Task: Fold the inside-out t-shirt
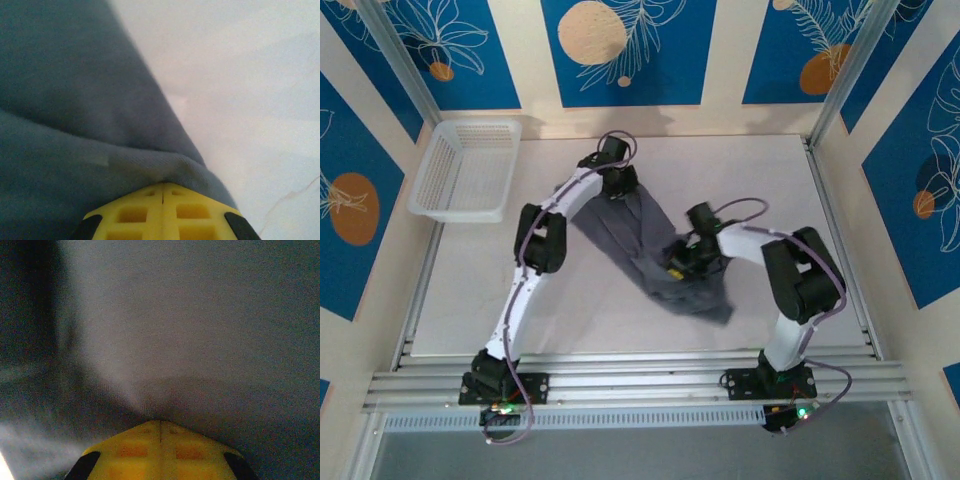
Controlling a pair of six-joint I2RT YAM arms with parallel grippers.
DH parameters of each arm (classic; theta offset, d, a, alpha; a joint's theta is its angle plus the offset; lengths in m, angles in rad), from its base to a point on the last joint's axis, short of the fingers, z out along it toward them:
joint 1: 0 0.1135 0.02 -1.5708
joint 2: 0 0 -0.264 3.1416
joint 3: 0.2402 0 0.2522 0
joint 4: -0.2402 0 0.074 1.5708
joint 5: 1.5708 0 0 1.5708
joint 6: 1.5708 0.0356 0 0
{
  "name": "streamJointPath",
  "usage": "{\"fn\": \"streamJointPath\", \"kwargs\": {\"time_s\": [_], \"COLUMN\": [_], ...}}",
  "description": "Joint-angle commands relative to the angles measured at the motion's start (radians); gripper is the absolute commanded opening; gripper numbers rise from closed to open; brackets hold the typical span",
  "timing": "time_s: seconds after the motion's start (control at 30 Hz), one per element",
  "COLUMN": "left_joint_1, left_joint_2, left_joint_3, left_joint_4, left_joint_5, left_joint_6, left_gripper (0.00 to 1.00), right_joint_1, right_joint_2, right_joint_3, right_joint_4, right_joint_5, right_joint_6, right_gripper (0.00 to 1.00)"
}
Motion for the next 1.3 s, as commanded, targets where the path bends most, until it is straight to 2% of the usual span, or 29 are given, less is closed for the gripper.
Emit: {"fn": "streamJointPath", "kwargs": {"time_s": [0.0,0.1,0.2,0.27,0.33,0.47,0.57,0.83,1.0,1.1,1.27], "left_joint_1": [0.016,0.025,0.032,0.034,0.037,0.042,0.057,0.064,0.076,0.083,0.1], "left_joint_2": [0.049,-0.084,-0.288,-0.42,-0.502,-0.556,-0.532,-0.365,-0.231,-0.137,0.046], "left_joint_3": [0.118,0.059,-0.148,-0.309,-0.419,-0.549,-0.585,-0.468,-0.355,-0.25,-0.05], "left_joint_4": [-0.107,-0.11,-0.065,-0.034,-0.051,-0.108,-0.089,-0.029,-0.044,-0.059,-0.007], "left_joint_5": [0.068,0.079,0.052,0.022,-0.029,-0.146,-0.13,-0.137,-0.158,-0.133,-0.012], "left_joint_6": [-0.026,0.032,0.097,0.132,0.17,0.239,0.247,0.28,0.226,0.176,0.059], "left_gripper": [0.0,0.04,0.06,0.06,0.0,0.0,0.0,0.0,0.0,0.0,0.0], "right_joint_1": [0.124,0.14,0.111,0.076,0.064,0.096,0.131,0.16,0.162,0.162,0.16], "right_joint_2": [-0.071,-0.208,-0.311,-0.327,-0.313,-0.276,-0.266,-0.164,-0.1,-0.061,0.105], "right_joint_3": [0.02,0.037,0.014,-0.005,-0.007,-0.012,-0.04,-0.048,-0.024,-0.035,-0.064], "right_joint_4": [-0.002,-0.042,-0.053,-0.054,-0.058,-0.06,-0.034,0.066,0.105,0.223,0.522], "right_joint_5": [-0.035,0.068,0.168,0.189,0.189,0.192,0.191,0.104,0.159,0.179,0.195], "right_joint_6": [0.122,0.095,0.028,-0.025,-0.083,-0.142,-0.16,-0.075,0.021,0.104,0.291], "right_gripper": [0.0,0.0,0.0,0.0,0.0,0.0,0.0,0.0,0.0,0.0,0.0]}}
